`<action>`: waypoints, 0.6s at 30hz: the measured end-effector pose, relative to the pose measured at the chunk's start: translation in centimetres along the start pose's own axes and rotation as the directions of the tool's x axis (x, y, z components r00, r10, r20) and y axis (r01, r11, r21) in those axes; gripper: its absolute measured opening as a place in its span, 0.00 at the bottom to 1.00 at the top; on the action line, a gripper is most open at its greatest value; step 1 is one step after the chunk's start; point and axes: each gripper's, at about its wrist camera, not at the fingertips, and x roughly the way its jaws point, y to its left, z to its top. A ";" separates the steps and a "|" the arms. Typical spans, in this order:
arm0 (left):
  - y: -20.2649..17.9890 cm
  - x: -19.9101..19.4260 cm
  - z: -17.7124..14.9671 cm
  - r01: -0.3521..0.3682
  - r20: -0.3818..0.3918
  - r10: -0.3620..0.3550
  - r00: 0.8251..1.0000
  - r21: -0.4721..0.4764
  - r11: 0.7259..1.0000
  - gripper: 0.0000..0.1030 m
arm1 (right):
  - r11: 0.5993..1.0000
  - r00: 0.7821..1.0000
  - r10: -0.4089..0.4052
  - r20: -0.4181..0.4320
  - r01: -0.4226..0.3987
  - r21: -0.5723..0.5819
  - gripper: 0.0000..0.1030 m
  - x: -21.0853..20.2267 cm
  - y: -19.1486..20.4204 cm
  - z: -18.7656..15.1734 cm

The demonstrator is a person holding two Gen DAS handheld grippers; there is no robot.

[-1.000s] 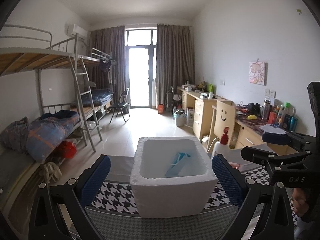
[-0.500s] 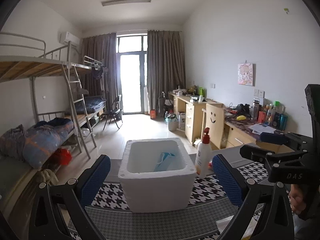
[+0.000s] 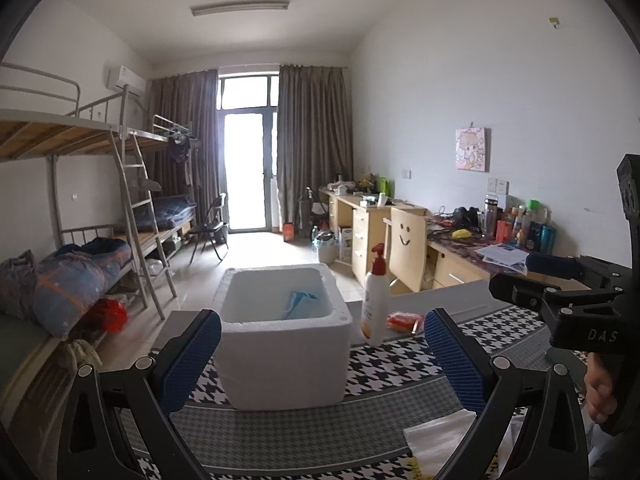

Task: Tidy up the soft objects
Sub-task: 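Move both open tools back from the box toward the remaining items on the table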

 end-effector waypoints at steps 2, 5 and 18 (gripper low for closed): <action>-0.4 -0.2 -0.2 0.004 0.002 -0.004 1.000 -0.001 1.000 0.99 | 1.000 1.000 -0.009 0.007 0.009 -0.001 0.85 -0.3 0.0 -0.2; -0.8 -0.3 -0.5 0.007 0.003 -0.007 1.000 0.010 1.000 0.99 | 1.000 1.000 -0.007 0.015 0.007 0.006 0.85 -0.6 0.0 -0.4; -2.3 -0.8 -1.9 0.056 0.016 -0.056 0.998 0.020 0.998 0.99 | 0.998 0.997 -0.057 0.045 0.057 0.010 0.85 -2.2 -0.4 -2.3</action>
